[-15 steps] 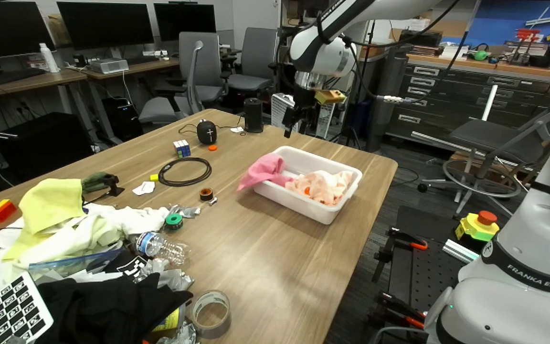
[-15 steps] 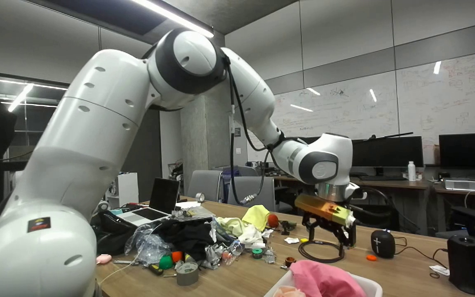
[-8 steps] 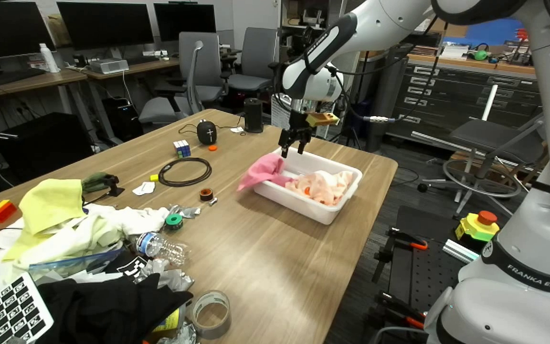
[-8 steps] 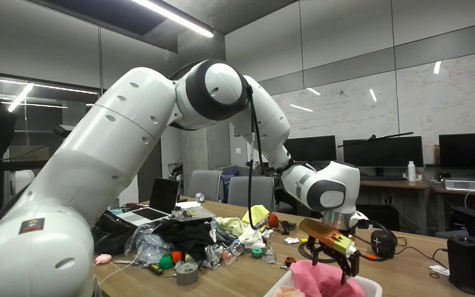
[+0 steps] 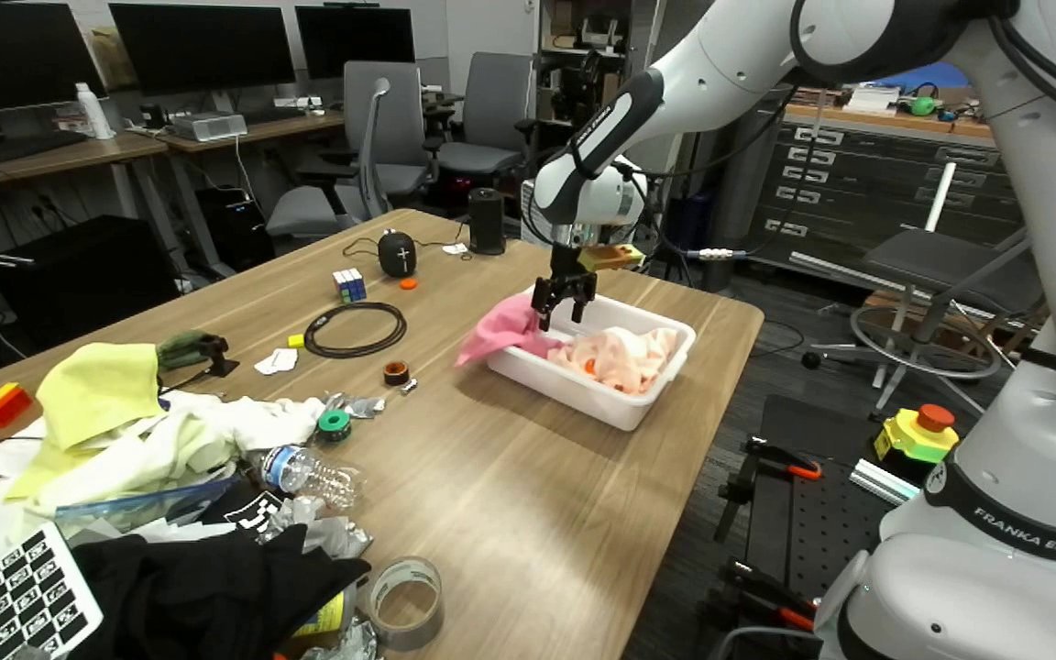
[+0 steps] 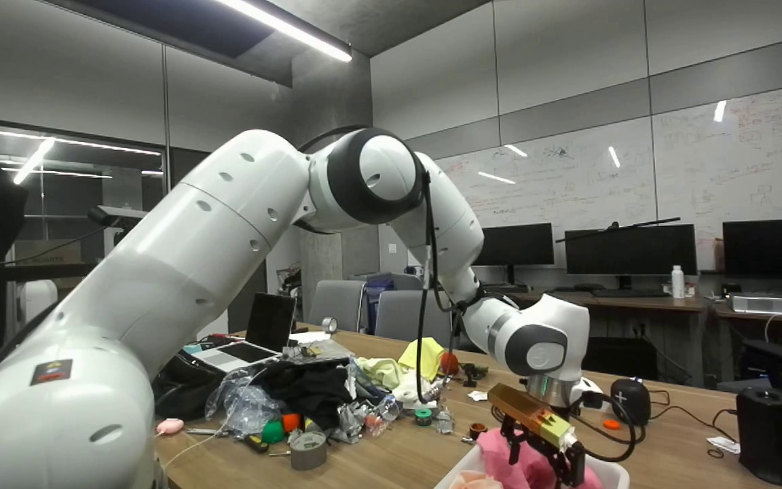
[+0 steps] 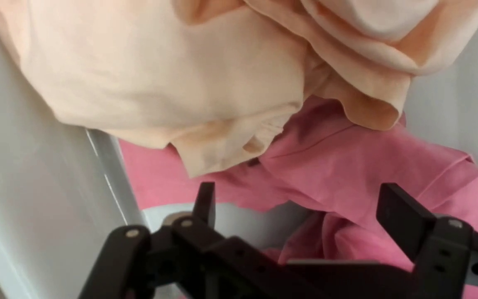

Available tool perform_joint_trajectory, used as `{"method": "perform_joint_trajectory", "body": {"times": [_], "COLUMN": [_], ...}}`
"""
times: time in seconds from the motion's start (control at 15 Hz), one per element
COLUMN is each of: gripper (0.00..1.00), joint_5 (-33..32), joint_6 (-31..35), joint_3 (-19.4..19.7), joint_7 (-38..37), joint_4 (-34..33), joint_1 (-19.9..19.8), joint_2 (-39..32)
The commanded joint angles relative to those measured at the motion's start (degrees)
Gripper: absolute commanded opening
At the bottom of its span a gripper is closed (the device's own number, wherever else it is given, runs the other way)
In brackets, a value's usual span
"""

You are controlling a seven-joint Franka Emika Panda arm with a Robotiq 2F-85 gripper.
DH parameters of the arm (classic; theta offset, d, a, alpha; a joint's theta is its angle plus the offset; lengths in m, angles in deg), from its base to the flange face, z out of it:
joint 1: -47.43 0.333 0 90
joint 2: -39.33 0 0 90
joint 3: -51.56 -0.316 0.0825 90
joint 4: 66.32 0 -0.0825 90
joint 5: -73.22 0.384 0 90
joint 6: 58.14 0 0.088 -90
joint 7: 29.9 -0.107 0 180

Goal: Remove the shirts from the white bin and put them on the table

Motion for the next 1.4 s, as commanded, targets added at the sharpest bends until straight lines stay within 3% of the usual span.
{"method": "perform_joint_trajectory", "body": {"times": [0.0,0.67,1.33], "gripper": [1.0,1.0,1.0], "joint_5": [-1.86,-1.77,-4.36], "joint_6": [0.61,4.15,3.52], "joint_3": [-0.82,-3.66,-3.88], "joint_7": [-2.06,-1.25,-2.42], "joint_4": [-2.13,-5.36,-8.07], "joint_1": [-0.48,-0.2,1.23], "joint_2": [-1.96,-3.41,-6.94]}}
